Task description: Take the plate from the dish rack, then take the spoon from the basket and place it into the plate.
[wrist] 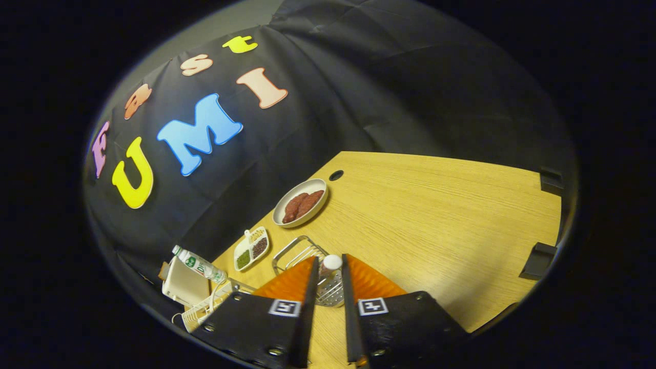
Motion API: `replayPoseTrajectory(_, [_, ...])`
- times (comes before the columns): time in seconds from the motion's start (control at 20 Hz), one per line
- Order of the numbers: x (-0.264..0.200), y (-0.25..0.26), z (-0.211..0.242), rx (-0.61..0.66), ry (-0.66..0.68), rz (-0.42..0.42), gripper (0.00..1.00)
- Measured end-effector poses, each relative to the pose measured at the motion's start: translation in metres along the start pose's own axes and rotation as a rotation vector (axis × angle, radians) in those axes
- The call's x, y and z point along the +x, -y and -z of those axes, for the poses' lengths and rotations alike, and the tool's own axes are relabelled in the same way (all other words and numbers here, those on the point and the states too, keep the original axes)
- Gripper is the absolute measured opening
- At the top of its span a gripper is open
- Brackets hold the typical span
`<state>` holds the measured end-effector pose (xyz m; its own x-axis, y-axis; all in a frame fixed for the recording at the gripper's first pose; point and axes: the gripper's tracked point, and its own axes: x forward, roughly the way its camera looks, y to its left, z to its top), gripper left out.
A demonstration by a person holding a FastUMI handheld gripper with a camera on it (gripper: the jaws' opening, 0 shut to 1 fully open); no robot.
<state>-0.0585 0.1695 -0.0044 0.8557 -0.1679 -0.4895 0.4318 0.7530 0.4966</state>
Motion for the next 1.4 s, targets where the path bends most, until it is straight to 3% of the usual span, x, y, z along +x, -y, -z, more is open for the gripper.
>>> replayPoseTrajectory(0.05, [0.003,0.002,0.002,-0.006,-0.003,0.010,0.18])
replayPoseTrajectory(0.35, [-0.006,-0.018,-0.004,-0.062,0.012,-0.027,0.04])
replayPoseTrajectory(0.75, [-0.052,-0.040,-0.033,-0.154,0.071,-0.038,0.04])
replayPoseTrajectory(1.0, [-0.109,-0.078,-0.045,-0.230,0.128,-0.112,0.04])
replayPoseTrajectory(1.4, [-0.185,-0.145,0.017,-0.315,0.045,-0.305,0.04])
